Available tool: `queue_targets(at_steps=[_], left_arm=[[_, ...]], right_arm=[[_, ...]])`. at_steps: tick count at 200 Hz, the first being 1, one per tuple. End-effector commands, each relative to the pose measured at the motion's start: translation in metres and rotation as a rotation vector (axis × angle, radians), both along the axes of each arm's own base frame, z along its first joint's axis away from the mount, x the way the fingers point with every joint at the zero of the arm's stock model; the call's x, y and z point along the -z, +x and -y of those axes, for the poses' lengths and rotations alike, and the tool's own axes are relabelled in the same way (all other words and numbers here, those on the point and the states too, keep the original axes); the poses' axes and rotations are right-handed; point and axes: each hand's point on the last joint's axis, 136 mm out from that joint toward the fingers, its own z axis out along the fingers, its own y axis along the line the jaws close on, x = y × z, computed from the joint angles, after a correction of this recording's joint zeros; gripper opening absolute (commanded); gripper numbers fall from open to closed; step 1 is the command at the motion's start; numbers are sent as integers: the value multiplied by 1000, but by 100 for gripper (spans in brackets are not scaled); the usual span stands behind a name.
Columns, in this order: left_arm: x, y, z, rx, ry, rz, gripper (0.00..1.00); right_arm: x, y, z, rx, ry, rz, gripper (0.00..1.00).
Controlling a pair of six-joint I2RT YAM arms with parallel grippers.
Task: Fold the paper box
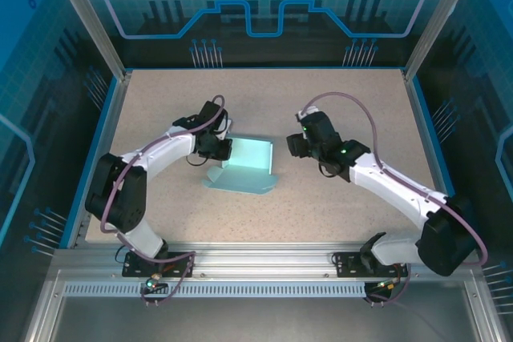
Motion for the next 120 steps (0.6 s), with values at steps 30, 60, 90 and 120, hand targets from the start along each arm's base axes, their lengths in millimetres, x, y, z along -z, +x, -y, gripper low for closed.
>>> queue_targets(at_steps=[30, 60, 90, 120], left_arm=[[10, -20, -7, 123, 112, -232, 14], [17, -18, -1, 191, 144, -313, 16], [26, -7, 9, 237, 172, -360, 18], [31, 7, 22, 268, 167, -377, 23]], right_arm=[[4, -6, 4, -24, 99, -8, 68], [16, -11, 11, -11, 94, -26, 68], [23, -14, 16, 4, 91, -41, 68], [30, -17, 21, 22, 75, -55, 68]])
